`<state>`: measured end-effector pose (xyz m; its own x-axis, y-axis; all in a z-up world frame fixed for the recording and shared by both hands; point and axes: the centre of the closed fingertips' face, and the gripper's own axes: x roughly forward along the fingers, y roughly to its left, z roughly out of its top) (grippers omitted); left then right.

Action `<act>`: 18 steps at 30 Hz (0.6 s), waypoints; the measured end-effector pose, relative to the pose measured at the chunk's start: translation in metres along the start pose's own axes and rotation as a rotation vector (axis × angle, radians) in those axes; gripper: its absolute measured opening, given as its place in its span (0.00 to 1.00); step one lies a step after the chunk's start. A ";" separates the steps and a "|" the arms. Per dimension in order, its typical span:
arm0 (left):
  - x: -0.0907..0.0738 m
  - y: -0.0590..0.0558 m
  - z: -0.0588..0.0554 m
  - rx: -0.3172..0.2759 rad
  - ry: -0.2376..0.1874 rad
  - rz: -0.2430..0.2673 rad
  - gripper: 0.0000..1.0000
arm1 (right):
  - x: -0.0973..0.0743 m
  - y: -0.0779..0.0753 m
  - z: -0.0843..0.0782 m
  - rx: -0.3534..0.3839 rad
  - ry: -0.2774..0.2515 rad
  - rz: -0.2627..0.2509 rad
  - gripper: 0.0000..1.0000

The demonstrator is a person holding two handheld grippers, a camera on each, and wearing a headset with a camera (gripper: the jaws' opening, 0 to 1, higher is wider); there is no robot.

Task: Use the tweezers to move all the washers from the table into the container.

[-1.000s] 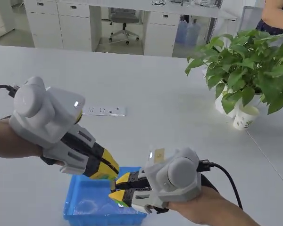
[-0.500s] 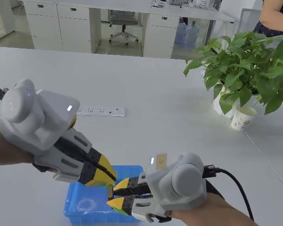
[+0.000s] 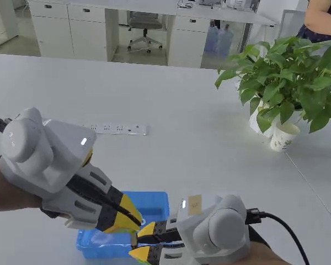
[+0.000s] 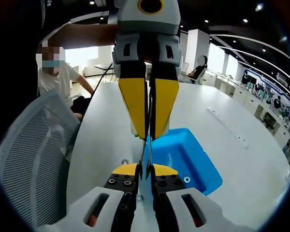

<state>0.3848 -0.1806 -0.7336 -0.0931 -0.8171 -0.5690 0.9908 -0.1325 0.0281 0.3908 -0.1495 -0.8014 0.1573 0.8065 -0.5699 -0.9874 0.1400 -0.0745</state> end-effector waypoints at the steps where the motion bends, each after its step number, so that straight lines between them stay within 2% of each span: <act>1: 0.001 -0.001 0.000 0.001 0.000 -0.001 0.03 | 0.000 0.001 -0.001 0.002 0.001 0.001 0.11; 9: 0.008 -0.008 -0.002 0.011 -0.007 -0.004 0.03 | -0.001 0.008 -0.010 0.011 0.006 0.002 0.11; 18: 0.020 -0.014 -0.006 0.022 -0.009 -0.003 0.04 | 0.002 0.015 -0.025 -0.006 0.040 0.012 0.11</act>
<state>0.3693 -0.1914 -0.7498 -0.0975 -0.8215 -0.5618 0.9881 -0.1476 0.0444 0.3757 -0.1597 -0.8240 0.1442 0.7847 -0.6028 -0.9894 0.1263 -0.0724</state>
